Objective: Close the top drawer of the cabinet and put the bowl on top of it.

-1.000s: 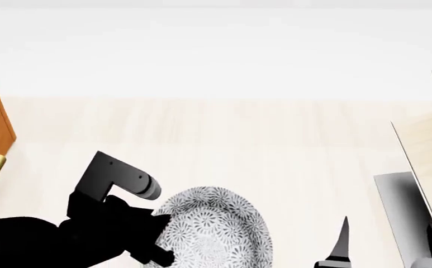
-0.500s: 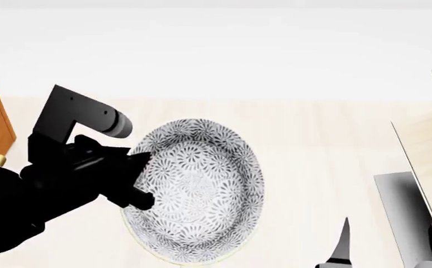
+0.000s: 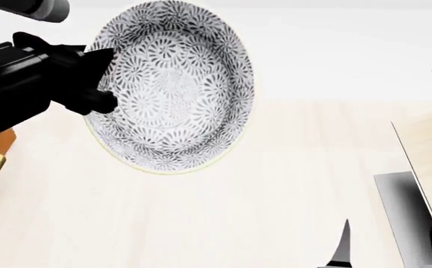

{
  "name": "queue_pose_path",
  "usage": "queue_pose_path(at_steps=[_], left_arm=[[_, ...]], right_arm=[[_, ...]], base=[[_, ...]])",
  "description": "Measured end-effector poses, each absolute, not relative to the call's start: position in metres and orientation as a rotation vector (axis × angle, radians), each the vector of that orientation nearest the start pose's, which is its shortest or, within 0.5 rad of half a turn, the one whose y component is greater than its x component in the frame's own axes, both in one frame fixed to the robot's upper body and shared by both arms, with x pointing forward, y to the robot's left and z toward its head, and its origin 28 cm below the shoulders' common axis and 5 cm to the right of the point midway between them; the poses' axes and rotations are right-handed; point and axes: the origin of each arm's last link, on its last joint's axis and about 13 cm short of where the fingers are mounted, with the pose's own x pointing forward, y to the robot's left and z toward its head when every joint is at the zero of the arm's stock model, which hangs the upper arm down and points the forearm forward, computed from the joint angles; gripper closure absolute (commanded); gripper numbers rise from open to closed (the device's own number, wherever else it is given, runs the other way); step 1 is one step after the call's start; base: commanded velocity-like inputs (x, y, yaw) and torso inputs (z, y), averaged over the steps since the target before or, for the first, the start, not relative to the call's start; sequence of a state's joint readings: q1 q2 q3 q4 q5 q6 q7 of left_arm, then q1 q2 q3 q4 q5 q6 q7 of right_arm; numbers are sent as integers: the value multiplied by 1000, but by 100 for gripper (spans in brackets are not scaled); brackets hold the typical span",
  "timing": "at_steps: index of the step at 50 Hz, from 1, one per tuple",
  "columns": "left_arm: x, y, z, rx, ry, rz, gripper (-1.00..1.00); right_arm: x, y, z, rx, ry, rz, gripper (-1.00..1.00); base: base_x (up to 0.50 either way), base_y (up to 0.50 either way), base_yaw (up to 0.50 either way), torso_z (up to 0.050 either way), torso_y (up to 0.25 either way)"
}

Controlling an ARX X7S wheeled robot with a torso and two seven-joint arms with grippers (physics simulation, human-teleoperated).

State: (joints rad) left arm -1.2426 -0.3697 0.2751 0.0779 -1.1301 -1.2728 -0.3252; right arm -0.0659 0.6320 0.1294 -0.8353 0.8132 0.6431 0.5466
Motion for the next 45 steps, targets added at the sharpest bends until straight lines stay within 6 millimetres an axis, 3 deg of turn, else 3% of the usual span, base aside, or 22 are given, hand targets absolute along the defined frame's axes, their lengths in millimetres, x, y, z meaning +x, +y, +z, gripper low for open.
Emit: queue_pose_path(at_steps=[23, 45], left_arm=[[291, 222, 368, -4, 12, -416, 100], [273, 251, 418, -95, -125, -275, 100]], right_arm=[[157, -157, 156, -20, -26, -79, -100], [157, -157, 152, -18, -18, -75, -100]], base=[[0, 0, 0, 0, 0], [0, 0, 0, 0, 0]])
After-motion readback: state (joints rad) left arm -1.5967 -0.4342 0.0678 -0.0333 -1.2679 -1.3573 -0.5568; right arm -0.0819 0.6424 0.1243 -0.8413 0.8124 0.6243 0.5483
